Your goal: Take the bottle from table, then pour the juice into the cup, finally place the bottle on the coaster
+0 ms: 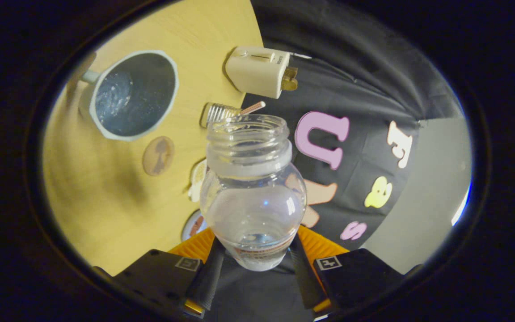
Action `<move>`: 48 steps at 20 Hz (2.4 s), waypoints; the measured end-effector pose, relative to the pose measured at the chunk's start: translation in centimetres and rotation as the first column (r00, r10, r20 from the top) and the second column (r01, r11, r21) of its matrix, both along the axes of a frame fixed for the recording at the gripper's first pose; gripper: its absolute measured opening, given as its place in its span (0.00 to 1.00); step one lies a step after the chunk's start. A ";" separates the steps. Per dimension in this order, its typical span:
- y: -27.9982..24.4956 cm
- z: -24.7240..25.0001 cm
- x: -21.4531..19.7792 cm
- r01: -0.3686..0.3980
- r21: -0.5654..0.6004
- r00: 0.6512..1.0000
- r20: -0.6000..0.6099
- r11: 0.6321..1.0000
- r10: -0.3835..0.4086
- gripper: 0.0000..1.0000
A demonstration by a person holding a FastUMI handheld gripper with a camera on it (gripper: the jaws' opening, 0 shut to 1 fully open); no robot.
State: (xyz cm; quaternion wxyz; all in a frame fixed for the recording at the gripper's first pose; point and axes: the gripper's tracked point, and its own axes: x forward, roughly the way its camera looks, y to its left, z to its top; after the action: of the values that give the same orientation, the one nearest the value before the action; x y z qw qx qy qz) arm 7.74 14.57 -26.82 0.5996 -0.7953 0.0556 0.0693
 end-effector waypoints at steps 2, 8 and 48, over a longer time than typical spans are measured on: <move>-1.4 -2.5 -0.9 0.097 0.105 0.991 -0.105 0.990 -0.086 0.79; -2.5 -8.6 -4.0 0.458 0.444 0.843 -0.491 0.770 -0.219 0.79; 1.2 -13.7 8.8 0.643 0.753 0.761 -0.649 -0.139 0.002 0.80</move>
State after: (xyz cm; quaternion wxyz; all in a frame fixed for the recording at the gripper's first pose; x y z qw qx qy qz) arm 16.55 15.73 -40.50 0.9377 -0.0346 0.3287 0.1068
